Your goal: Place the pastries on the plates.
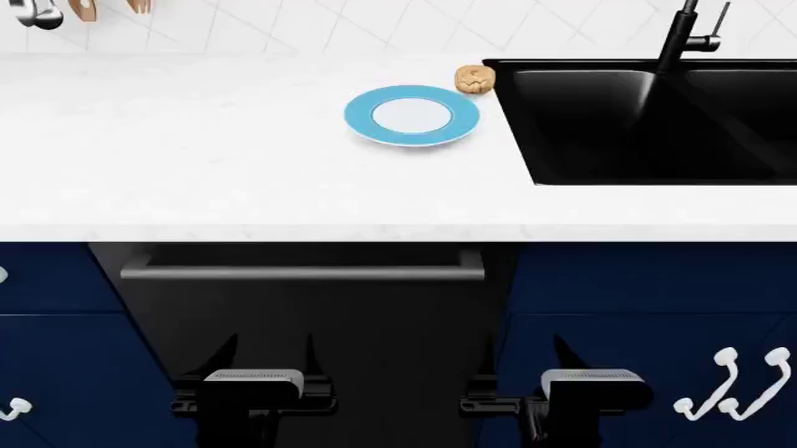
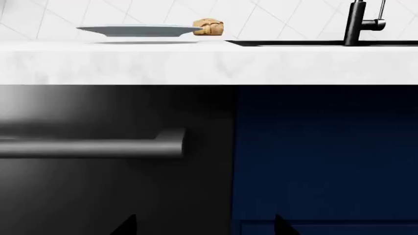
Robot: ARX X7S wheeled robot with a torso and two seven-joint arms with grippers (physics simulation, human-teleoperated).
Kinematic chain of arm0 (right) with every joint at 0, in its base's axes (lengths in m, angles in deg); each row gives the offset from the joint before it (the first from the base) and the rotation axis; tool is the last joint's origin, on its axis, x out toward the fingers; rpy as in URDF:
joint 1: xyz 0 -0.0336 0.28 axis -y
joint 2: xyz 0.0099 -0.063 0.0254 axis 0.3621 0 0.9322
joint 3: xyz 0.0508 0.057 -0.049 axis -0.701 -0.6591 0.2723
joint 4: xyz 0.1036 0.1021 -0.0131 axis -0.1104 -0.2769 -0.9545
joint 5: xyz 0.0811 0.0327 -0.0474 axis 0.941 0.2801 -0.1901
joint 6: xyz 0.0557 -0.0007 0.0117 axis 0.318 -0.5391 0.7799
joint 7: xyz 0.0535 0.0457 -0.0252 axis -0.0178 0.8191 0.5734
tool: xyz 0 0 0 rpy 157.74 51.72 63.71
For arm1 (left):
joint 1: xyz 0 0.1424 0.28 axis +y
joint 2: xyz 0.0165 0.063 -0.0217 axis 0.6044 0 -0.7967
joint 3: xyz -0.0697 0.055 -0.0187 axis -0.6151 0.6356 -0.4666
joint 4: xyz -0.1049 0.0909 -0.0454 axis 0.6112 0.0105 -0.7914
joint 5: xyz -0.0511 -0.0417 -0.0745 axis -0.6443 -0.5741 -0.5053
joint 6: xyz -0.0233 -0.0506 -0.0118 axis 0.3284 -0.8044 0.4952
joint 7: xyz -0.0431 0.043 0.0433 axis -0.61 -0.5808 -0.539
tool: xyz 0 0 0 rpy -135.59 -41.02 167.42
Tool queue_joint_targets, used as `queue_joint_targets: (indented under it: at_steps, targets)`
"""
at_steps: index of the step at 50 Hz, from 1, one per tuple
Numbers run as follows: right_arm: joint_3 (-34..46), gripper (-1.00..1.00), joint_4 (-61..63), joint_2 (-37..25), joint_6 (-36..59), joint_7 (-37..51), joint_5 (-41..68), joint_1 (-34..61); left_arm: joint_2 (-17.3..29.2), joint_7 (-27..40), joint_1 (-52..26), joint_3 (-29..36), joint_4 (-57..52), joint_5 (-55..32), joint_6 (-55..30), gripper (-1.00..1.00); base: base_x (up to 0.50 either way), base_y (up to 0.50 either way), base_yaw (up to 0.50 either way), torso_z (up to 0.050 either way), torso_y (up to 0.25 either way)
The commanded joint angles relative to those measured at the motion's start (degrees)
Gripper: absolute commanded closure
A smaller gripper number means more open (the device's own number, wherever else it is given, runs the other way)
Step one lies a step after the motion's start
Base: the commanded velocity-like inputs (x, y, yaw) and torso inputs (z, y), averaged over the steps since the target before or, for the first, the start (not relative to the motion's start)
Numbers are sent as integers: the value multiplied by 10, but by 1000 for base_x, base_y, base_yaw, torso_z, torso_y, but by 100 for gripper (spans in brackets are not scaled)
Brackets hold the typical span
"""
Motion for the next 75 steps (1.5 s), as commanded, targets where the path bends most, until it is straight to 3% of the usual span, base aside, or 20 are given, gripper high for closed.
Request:
queue_joint_targets:
  at_steps: [1,21,65,67,69,75]
  targets:
    - [11,-100,-1,-9,3,16,4,0,9,11,0,10,0,-9,0,-100,0,0,0,0,0]
    - [40,-100,-9,-34,9,60,26,6,39,46,5,45,-5,-22,21,-100,0,0,0,1,0]
    - [73,-100,-7,-62,22,93,59,13,64,70,10,78,-18,-61,41,-100,0,0,0,50,0]
    - [76,-100,14,-66,78,86,76,20,71,50,21,74,-58,-102,16,-100,0,0,0,4,0]
    - [62,-100,58,-73,76,57,126,16,86,31,22,89,-79,-110,-22,-100,0,0,0,0,0]
    - [45,-100,226,-150,265,32,209,40,150,20,-52,55,-193,-203,-225,-100,0,0,0,0,0]
